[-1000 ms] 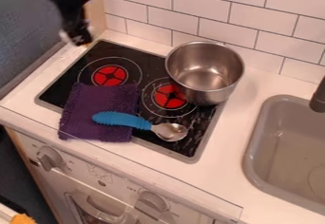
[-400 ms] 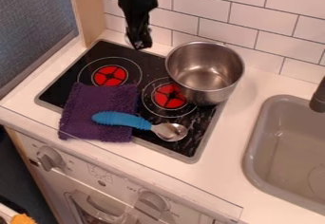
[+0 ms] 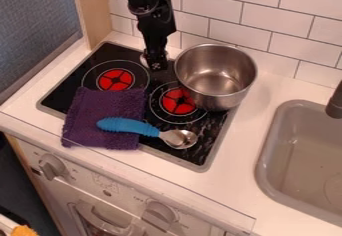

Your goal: Move the white object to the upper center of the stove

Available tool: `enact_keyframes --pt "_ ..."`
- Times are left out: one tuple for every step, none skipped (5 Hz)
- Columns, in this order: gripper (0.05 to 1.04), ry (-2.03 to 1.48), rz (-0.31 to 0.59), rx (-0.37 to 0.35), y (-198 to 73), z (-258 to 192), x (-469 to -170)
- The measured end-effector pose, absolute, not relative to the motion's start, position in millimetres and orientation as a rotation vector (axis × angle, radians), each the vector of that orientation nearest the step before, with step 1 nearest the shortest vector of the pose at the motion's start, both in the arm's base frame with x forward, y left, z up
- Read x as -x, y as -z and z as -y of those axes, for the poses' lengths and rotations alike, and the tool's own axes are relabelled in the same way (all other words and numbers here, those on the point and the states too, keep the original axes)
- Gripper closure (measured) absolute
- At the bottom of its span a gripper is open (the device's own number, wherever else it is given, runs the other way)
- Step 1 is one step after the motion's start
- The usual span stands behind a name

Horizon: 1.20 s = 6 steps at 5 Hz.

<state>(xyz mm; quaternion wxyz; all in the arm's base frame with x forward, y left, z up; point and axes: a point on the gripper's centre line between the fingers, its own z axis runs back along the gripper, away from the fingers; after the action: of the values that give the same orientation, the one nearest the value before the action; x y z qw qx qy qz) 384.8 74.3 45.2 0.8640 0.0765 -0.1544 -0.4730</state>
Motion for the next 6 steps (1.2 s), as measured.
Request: enact_keyframes --pt "0.359 0.998 0.300 -0.152 -30.2 -76.9 -395.4" --pt "0.297 0.999 0.298 -0.151 -27.0 -76.2 -402.3" --pt "0.079 1.003 0.264 -0.143 -23.9 -76.3 -401.8" --pt "0.077 1.009 0.236 -0.169 -23.1 -81.5 -399.8" --pt "0.083 1.005 0.224 -0.161 -21.4 -81.0 -392.7" --pt "0.083 0.993 0.272 -0.172 -44.0 -82.0 -392.2"
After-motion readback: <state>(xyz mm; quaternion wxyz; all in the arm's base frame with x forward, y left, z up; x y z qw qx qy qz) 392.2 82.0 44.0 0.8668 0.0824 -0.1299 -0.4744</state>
